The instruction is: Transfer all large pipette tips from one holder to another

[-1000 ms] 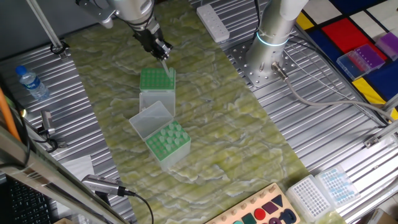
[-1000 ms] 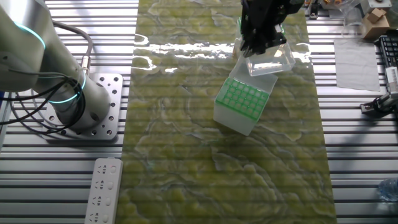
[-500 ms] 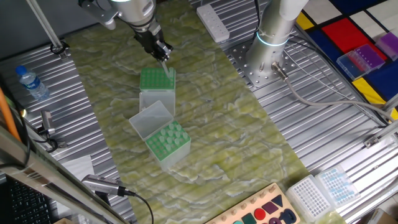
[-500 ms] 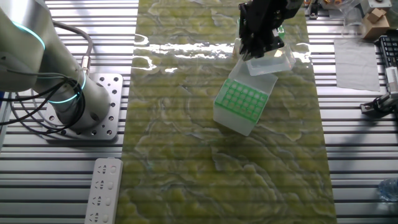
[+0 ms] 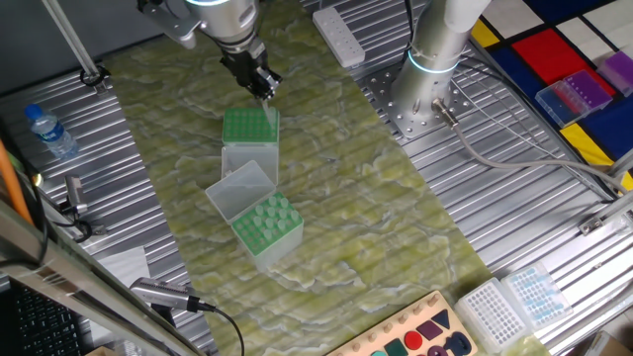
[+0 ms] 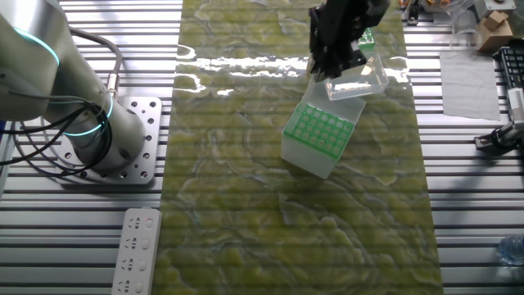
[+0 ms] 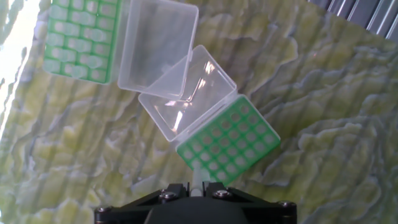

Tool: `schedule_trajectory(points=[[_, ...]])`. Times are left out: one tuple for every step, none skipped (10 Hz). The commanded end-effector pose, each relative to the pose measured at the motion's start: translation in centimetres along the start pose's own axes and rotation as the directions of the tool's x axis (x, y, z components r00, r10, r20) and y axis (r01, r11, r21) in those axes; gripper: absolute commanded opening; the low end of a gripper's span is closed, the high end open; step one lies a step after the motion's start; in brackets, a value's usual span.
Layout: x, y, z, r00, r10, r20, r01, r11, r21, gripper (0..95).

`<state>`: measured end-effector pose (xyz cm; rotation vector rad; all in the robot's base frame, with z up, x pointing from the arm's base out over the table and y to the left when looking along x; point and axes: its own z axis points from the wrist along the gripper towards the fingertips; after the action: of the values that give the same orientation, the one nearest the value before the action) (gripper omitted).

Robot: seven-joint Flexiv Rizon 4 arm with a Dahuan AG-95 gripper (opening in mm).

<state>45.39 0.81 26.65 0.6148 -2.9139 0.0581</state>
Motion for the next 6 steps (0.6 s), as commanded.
schedule_trajectory(points=[[0.26,0.07,0.57,0.999,-0.018,0.032,0.018,1.000,0.012,19.0],[0.30,0.06,0.74,0.999,-0.029,0.040,0.028,1.000,0.011,38.0],[0.29,0.03,0.80,0.999,-0.032,0.043,0.032,0.999,0.012,38.0],[0.29,0.03,0.80,0.998,-0.035,0.046,0.034,0.999,0.012,57.0],[0.29,0.03,0.80,0.998,-0.031,0.046,0.030,0.999,0.011,57.0],[0.10,0.19,0.79,0.999,-0.003,0.048,0.003,1.000,-0.002,57.0]])
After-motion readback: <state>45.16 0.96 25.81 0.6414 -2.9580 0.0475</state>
